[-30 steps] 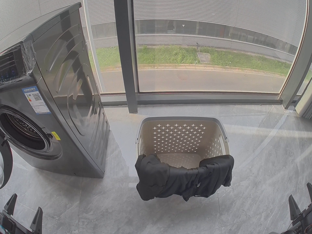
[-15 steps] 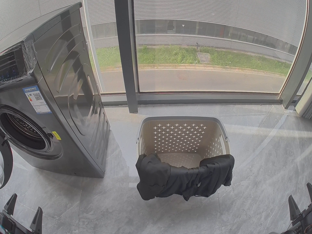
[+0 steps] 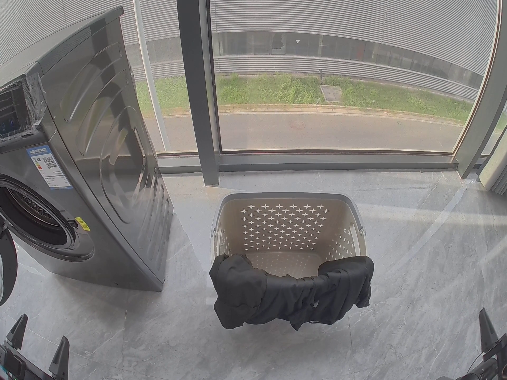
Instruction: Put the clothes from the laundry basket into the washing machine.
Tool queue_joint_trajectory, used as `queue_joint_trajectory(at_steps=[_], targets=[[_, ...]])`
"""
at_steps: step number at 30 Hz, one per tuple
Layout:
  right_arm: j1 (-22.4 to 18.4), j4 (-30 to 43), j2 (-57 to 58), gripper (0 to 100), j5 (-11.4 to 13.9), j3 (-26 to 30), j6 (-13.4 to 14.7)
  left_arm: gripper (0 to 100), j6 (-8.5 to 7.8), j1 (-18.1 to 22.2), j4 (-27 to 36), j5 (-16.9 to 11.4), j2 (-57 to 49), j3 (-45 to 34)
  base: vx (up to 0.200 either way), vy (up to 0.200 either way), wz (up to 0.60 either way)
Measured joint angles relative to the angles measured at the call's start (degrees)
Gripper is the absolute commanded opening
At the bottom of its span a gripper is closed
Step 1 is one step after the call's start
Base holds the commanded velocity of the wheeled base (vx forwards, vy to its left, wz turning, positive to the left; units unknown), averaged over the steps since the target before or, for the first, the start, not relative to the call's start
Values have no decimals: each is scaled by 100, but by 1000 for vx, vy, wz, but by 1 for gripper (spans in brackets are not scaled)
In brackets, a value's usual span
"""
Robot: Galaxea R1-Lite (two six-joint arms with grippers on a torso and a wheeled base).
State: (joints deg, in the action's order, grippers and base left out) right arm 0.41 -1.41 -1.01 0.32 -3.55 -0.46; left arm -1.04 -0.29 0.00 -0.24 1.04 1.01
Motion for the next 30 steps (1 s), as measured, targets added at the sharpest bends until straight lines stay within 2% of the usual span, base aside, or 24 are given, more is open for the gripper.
queue_joint_trajectory(at_steps=[3, 7, 12, 15, 20, 30], targets=[[33, 319, -151, 100, 61, -546, -11, 100, 0, 0, 0, 0, -2, 0, 0, 0, 0], [148, 764, -629, 100, 272, -1492, -13, 100, -2, 2, 0, 2, -2, 0, 0, 0, 0], [302, 836, -1569, 100, 469, -2153, -29, 100, -2, 2, 0, 4, -2, 0, 0, 0, 0], [401, 586, -2299, 100, 547, -2161, -44, 100, -2, 2, 0, 4, -2, 0, 0, 0, 0], [560, -44, -3624, 100, 625, -1833, -20, 100, -5, 2, 0, 2, -2, 0, 0, 0, 0], [794, -1464, -6450, 100, 725, -1320, 202, 100, 2, 2, 0, 2, -2, 0, 0, 0, 0]])
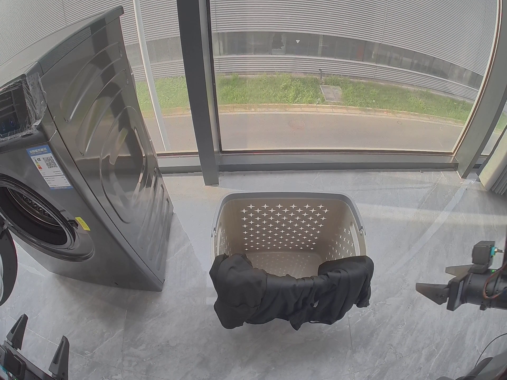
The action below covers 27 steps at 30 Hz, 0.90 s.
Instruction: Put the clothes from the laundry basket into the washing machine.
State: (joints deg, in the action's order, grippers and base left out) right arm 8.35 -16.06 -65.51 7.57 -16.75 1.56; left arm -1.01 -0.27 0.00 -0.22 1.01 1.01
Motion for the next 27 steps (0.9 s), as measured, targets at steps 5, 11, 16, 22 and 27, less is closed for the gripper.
queue_joint_trajectory(at_steps=[5, 11, 16, 22, 27], targets=[[66, -753, -1248, 100, 20, 135, 73, 100, 1, 0, 0, 0, 0, 0, 0, 0, 0], [146, -1378, -2478, 100, 17, 107, 112, 100, 20, 0, 0, 0, 0, 0, 0, 0, 0], [247, -1881, -3390, 100, 9, -55, 194, 100, 30, 0, 0, 1, 0, 0, 0, 0, 0], [368, -2265, -4303, 100, 6, -362, 416, 100, 35, 0, 0, 4, 0, 0, 0, 0, 0], [452, -2377, -4896, 100, 15, -690, 514, 100, 39, 0, 0, 9, 0, 0, 0, 0, 0]])
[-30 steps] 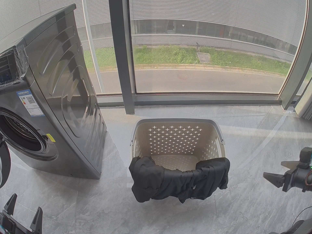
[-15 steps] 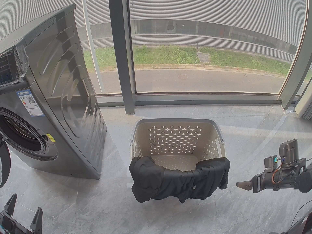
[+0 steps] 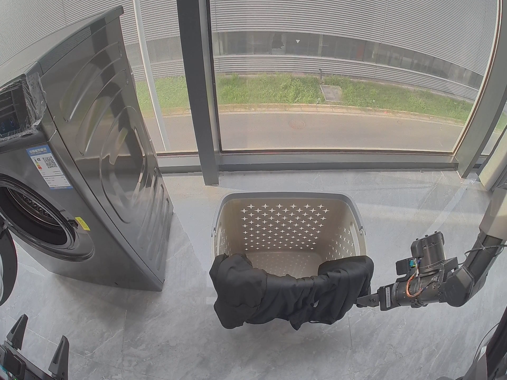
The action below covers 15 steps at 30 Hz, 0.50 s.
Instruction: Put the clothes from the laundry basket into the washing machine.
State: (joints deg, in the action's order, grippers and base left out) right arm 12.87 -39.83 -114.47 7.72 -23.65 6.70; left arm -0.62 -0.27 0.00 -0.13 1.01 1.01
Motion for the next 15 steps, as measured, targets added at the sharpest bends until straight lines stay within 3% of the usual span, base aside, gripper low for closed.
queue_joint_trajectory(at_steps=[8, 15], targets=[[243, -10, -542, 100, 20, -538, 492, 100, 0, 0, 0, 2, 0, 0, 0, 0, 0], [358, -5, -808, 100, -6, -929, 569, 100, 2, -4, 0, 4, 0, 0, 0, 0, 0]])
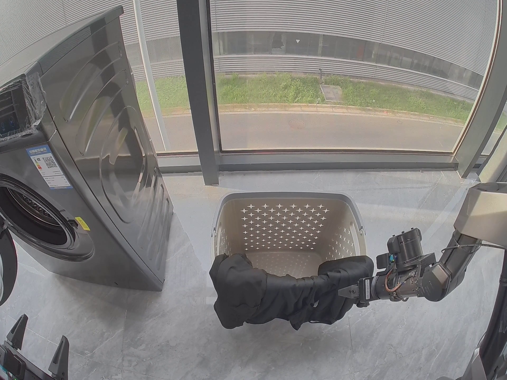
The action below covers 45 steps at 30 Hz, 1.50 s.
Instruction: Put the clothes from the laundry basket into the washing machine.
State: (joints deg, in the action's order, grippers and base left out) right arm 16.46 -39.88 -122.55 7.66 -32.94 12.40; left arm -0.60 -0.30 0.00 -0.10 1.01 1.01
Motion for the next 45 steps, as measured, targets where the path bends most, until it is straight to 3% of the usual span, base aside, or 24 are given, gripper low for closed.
queue_joint_trajectory(at_steps=[14, 15, 29, 37, 45], targets=[[46, -6, -410, 100, -194, -499, 126, 100, 22, 4, 0, 0, 0, 0, 0, 0, 0], [46, -6, -421, 0, -196, -518, 128, 100, 28, 4, 0, 0, 0, 0, 0, 0, 0], [134, -288, -457, 0, -197, -479, 128, 100, 89, 6, 0, 12, 0, 0, 0, 0, 0], [272, -299, -256, 0, -187, -115, 161, 100, 93, 4, 0, 15, 0, 0, 0, 0, 0], [589, -296, 677, 0, -174, 428, 273, 100, 93, 4, 0, 15, 0, 0, 0, 0, 0]])
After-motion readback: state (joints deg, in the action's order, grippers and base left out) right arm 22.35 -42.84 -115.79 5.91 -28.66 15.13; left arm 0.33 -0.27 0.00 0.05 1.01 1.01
